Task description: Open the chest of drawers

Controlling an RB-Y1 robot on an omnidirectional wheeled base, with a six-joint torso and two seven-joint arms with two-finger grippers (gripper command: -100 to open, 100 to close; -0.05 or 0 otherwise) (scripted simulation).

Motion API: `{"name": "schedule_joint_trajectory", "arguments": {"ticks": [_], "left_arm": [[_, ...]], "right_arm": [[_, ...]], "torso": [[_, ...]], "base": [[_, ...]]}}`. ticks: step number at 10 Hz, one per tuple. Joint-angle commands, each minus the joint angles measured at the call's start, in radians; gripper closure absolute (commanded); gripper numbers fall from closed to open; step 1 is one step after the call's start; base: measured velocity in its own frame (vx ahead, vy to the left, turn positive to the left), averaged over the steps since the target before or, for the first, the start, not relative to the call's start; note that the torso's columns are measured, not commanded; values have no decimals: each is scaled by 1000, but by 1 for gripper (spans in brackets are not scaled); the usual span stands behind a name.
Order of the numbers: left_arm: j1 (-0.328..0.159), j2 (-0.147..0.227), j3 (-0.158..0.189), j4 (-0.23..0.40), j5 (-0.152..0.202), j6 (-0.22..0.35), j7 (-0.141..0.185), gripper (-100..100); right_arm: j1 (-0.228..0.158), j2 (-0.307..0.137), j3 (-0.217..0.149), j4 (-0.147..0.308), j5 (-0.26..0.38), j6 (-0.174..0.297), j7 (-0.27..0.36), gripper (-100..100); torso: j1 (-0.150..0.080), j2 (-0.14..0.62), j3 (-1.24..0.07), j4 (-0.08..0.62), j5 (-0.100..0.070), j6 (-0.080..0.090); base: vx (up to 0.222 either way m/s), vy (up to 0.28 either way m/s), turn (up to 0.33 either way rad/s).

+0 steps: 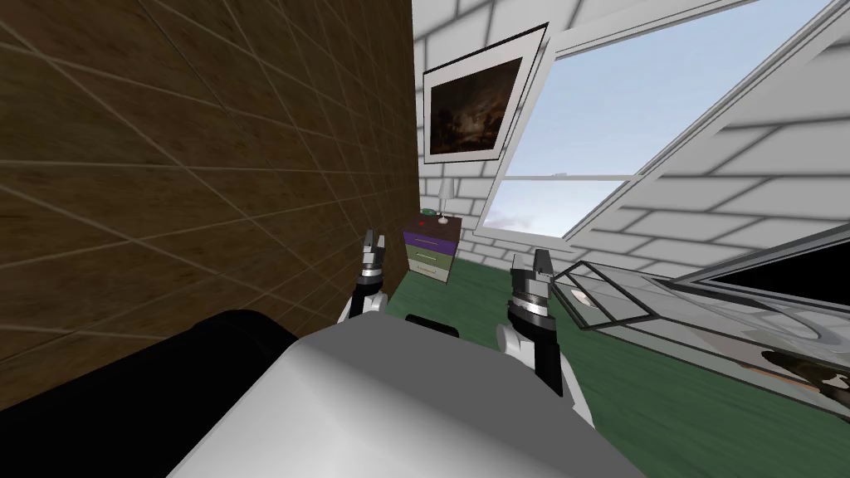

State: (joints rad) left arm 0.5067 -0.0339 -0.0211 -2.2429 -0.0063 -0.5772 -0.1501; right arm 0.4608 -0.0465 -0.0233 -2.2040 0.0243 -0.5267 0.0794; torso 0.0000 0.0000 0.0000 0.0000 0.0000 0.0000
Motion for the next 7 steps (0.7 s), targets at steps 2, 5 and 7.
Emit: {"name": "schedule_joint_trajectory", "arguments": {"ticks": [2, 5, 7], "left_arm": [[0, 0, 0, 0, 0, 0, 0, 0], [0, 0, 0, 0, 0, 0, 0, 0], [0, 0, 0, 0, 0, 0, 0, 0]], "right_arm": [[0, 0, 0, 0, 0, 0, 0, 0], [0, 0, 0, 0, 0, 0, 0, 0], [0, 0, 0, 0, 0, 0, 0, 0]], "torso": [[0, 104, -209, 105, 0, 0], [0, 322, -644, 322, 0, 0], [0, 470, -939, 470, 0, 0]], "base": [[0, 0, 0], [0, 0, 0], [0, 0, 0]]}}
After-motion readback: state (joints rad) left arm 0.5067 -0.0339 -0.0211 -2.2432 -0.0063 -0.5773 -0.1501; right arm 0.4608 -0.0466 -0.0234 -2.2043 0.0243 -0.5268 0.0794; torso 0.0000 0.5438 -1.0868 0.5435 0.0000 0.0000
